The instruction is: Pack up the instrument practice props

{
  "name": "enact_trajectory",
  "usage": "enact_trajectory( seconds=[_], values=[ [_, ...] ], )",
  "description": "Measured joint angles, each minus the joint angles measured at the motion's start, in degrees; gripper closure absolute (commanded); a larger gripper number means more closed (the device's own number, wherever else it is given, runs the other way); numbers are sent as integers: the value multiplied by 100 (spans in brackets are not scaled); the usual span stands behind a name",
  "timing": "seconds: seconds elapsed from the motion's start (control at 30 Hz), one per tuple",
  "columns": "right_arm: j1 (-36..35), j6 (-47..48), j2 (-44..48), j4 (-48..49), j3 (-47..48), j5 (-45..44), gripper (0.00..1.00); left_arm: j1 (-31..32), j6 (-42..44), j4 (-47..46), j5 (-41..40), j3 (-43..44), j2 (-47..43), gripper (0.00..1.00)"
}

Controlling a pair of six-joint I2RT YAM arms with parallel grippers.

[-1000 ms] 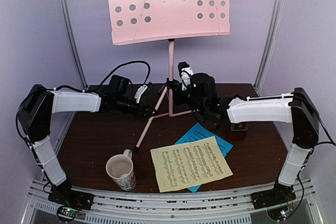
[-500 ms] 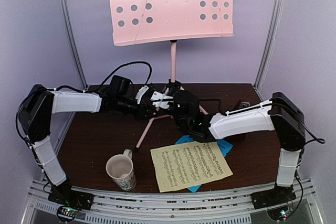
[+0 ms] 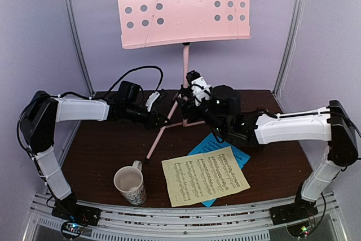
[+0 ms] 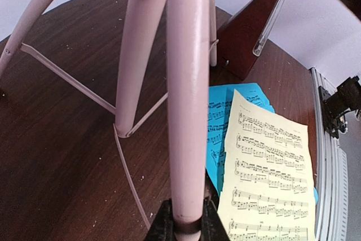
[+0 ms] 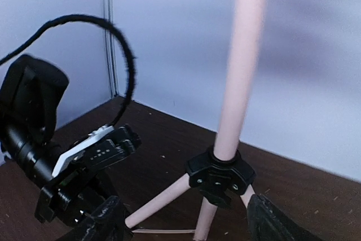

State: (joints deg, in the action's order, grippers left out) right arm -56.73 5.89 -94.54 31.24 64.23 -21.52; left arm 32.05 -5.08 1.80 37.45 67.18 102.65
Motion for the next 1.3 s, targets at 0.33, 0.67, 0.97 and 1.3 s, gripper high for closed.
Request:
enact_trajectory(
  seconds=[0.33,0.67,0.97,1.3],
  values=[
    [1108,-5163,-334,7,-343,1851,28,0,0,0,-35,2,0,100],
    [1220,-7123,-660,684,-186,2317,34,0,0,0,-48,2,0,100],
    [1309,-7971,-1005,1292,-177,2430,71,0,-2,-2,-59,4,0,100],
    [1318,-8247,-1003,1521,-208,2437,95,4,-11,-2,-101,13,0,100]
  ],
)
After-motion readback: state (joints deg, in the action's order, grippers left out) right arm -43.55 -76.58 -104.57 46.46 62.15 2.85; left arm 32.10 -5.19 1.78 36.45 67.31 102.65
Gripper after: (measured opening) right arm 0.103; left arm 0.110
